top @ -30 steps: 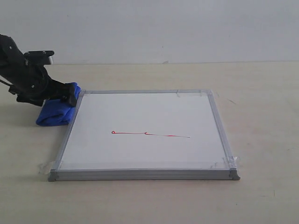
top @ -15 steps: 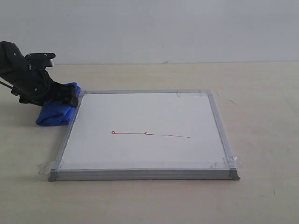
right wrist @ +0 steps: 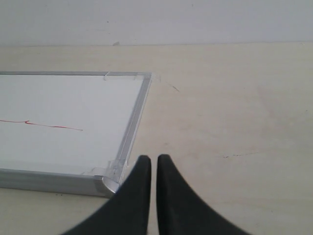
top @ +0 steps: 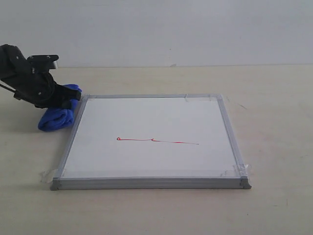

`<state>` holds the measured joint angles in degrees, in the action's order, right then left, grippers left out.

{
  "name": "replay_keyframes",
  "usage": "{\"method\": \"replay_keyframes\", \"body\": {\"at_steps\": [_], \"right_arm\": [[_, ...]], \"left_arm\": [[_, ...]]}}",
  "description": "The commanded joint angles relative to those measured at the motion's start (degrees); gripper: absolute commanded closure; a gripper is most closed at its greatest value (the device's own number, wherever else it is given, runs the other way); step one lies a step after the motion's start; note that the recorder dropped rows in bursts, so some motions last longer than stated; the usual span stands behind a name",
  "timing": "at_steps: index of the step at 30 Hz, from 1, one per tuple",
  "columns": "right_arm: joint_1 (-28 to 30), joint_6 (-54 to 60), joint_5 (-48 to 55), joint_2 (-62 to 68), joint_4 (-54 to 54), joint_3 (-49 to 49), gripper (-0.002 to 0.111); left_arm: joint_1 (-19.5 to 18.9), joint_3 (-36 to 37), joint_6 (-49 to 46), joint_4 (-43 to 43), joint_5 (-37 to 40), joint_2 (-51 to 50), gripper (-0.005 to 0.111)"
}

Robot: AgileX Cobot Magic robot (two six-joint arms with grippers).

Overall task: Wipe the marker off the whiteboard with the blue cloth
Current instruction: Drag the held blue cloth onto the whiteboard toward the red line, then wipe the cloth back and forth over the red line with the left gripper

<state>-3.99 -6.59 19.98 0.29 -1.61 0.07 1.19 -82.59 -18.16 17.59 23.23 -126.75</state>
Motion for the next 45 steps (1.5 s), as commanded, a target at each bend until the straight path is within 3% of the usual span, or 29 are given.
{"method": "replay_keyframes", "body": {"at_steps": [1,5,10,15,22,25,35,40,45], "right_arm": [[0.0,0.1,-0.4,-0.3,-0.4,-0.1,0.107],[0.0,0.1,-0.4,-0.3,-0.4,-0.1,0.107],[0.0,0.1,-0.4,-0.3,-0.4,-0.1,0.107],[0.0,0.1,-0.4,-0.3,-0.4,-0.1,0.107],[0.0,0.1,-0.4,-0.3,-0.4,-0.1,0.107],[0.0,0.1,-0.4,-0.3,-0.4,-0.1,0.107],[0.0,0.1,-0.4,-0.3,-0.4,-0.1,0.107],[0.0,0.1,-0.3,-0.3,-0.4,-0.1,0.107],[0.0,0.1,-0.4,-0.3,-0.4,-0.1,0.107]], "left_arm": [[0.1,-0.4,-0.1,-4.5,2.1,0.6,0.102],[0.1,-2.7,0.8,-8.4,9.4,5.7,0.102],[0.4,-3.0,0.8,-8.2,12.8,15.0,0.102],[4.4,-0.3,-4.0,-8.0,16.7,19.1,0.102],[14.3,5.4,-5.8,-7.9,11.6,16.3,0.102],[16.8,7.5,-3.9,-7.9,8.4,14.1,0.102],[17.0,10.3,1.3,-8.3,2.6,6.7,0.102],[22.6,10.3,0.3,-7.8,2.0,4.0,0.102],[33.8,10.3,0.2,-5.2,1.4,1.4,0.102]]}}
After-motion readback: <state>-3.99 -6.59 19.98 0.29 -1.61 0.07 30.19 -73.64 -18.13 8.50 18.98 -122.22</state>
